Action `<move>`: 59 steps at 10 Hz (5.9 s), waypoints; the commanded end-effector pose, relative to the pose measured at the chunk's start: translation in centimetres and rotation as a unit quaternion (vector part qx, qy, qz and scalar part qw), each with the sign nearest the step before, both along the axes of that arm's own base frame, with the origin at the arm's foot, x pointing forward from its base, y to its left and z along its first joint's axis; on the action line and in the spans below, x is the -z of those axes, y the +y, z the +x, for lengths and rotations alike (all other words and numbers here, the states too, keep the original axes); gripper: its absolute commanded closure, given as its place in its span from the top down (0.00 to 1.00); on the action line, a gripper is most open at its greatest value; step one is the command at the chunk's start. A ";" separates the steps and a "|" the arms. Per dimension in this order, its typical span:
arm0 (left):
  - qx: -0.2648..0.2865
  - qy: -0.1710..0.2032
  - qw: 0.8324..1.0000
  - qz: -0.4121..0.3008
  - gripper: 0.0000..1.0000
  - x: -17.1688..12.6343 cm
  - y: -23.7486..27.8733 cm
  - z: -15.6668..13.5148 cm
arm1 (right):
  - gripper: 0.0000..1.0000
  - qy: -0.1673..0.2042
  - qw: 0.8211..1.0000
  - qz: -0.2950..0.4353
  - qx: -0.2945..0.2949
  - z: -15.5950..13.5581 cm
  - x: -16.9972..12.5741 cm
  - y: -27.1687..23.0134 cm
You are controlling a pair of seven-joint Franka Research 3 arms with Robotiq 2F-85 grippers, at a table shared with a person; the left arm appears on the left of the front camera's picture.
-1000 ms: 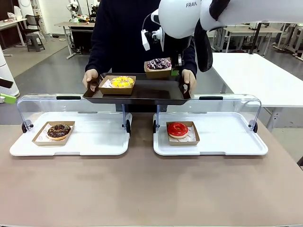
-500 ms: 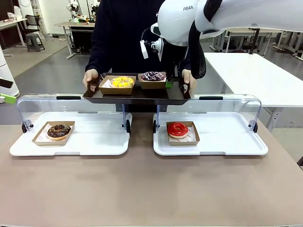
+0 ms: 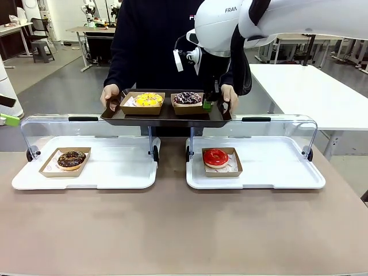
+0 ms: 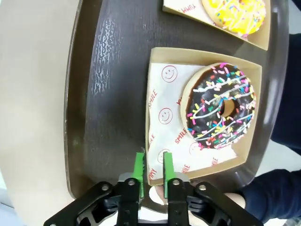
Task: Provide the desired donut to the person.
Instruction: Place the picked Paper togo box onto the Handle tray extended by the person.
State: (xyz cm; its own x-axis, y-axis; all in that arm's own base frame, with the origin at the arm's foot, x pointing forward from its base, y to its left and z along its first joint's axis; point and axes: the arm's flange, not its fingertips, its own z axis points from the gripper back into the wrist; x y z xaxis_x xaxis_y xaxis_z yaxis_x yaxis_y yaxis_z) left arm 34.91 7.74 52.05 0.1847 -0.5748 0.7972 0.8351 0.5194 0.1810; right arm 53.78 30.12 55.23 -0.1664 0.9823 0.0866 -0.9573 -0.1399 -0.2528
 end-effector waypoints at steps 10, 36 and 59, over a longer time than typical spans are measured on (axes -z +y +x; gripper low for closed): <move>0.002 -0.004 1.000 -0.007 1.00 0.1 0.0 -0.1 | 1.00 0.047 0.997 0.038 -0.042 -1.7 -3.2 -1.3; 0.002 -0.004 1.000 -0.007 1.00 0.1 0.0 -0.1 | 1.00 0.021 0.894 0.440 0.080 -16.4 3.4 -32.8; 0.002 -0.004 1.000 -0.007 1.00 0.1 0.0 -0.1 | 1.00 0.030 0.850 0.451 0.271 -17.8 1.5 -38.0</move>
State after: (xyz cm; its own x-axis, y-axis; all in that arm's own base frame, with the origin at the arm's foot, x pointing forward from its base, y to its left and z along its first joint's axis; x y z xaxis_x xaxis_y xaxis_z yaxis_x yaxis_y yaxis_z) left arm 34.90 7.78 52.05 0.1855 -0.5746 0.7971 0.8344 0.5206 0.1811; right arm 35.98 -7.89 53.75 0.3273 0.4438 0.8342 -0.8313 0.5549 0.0310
